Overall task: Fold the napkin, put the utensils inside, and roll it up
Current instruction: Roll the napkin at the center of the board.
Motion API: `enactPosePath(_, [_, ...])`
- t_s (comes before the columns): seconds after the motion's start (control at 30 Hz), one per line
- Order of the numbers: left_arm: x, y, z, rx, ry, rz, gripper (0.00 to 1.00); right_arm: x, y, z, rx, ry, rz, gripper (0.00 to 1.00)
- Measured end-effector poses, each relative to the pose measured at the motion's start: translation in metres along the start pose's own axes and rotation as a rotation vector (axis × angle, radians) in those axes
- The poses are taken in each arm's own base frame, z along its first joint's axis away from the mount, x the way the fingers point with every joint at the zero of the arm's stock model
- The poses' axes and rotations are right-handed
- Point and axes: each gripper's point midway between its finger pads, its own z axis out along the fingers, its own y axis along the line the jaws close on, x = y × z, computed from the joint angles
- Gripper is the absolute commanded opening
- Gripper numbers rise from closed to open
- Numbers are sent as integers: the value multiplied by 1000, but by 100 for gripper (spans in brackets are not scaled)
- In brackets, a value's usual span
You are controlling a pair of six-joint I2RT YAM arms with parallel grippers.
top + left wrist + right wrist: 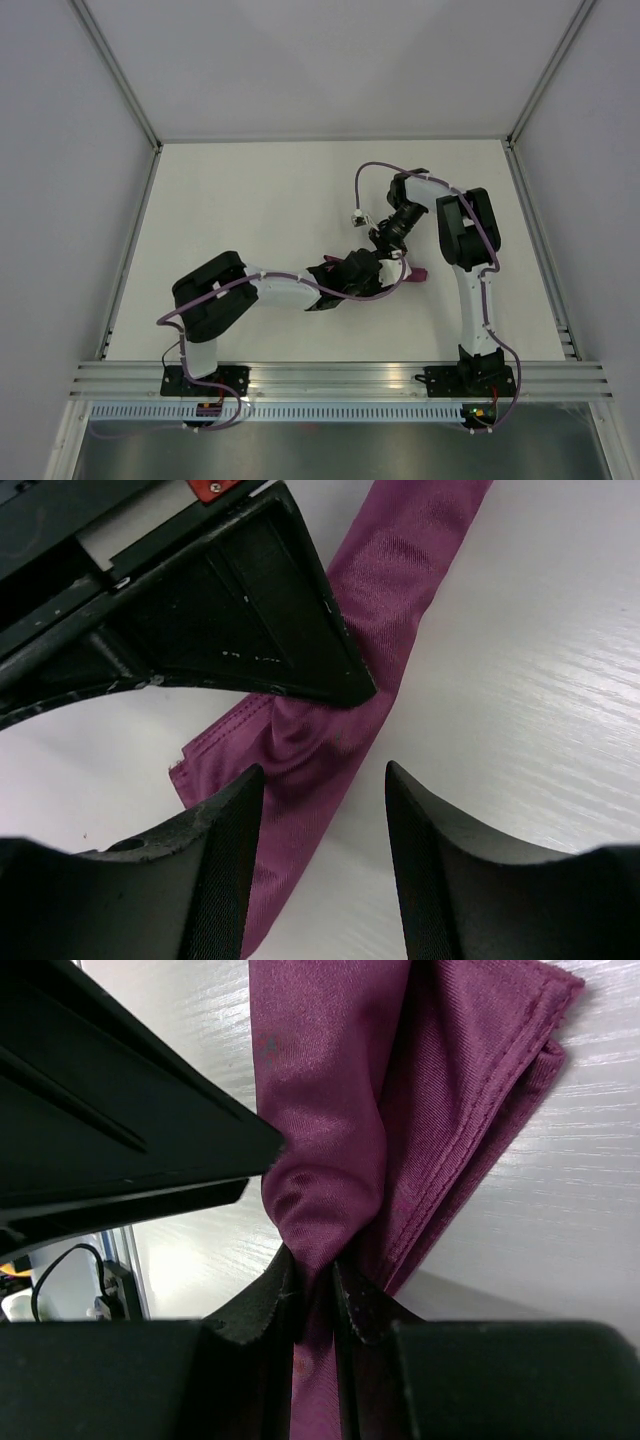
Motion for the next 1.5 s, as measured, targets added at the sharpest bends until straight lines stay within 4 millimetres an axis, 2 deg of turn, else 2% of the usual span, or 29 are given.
enactPosePath(0.23, [9, -3, 17, 8, 34, 69, 57, 0, -1, 0, -26, 8, 26, 20])
enactPosePath(0.43, [4, 0, 26, -6, 20, 92, 54, 0, -1, 0, -38, 13, 35, 20])
enactPosePath(0.5, [2, 1, 29, -13, 13, 96, 46, 0, -1, 0, -42, 15, 39, 22])
enactPosePath(0.53, [3, 1, 31, -13, 13, 97, 35, 0, -1, 0, -42, 15, 40, 22])
enactPosePath(0.57, [3, 0, 32, -9, 13, 100, 30, 0, -1, 0, -43, 15, 40, 22])
enactPosePath(0.7, [5, -2, 33, 5, 13, 124, 13, 0, -2, -1, -42, 15, 41, 26])
enactPosePath(0.8, [5, -2, 33, 11, 11, 129, 5, -1, -1, -1, -43, 13, 43, 37])
enactPosePath(0.83, [5, -1, 33, 12, 11, 128, 3, 0, -1, -1, -45, 13, 46, 45])
enactPosePath(1.1, [5, -1, 35, 54, 2, 116, 2, 0, 12, -8, -1, 7, 46, 66])
enactPosePath(1.27, [5, -1, 36, 84, -5, 105, 2, -5, 8, -19, 154, -34, 10, 68])
enactPosePath(1.37, [4, -1, 36, 113, -5, 99, 2, -19, 5, -37, 262, -101, -8, 69])
enactPosePath(1.5, [4, -1, 36, 162, 8, 88, 2, -38, 3, -75, 427, -231, -3, 69])
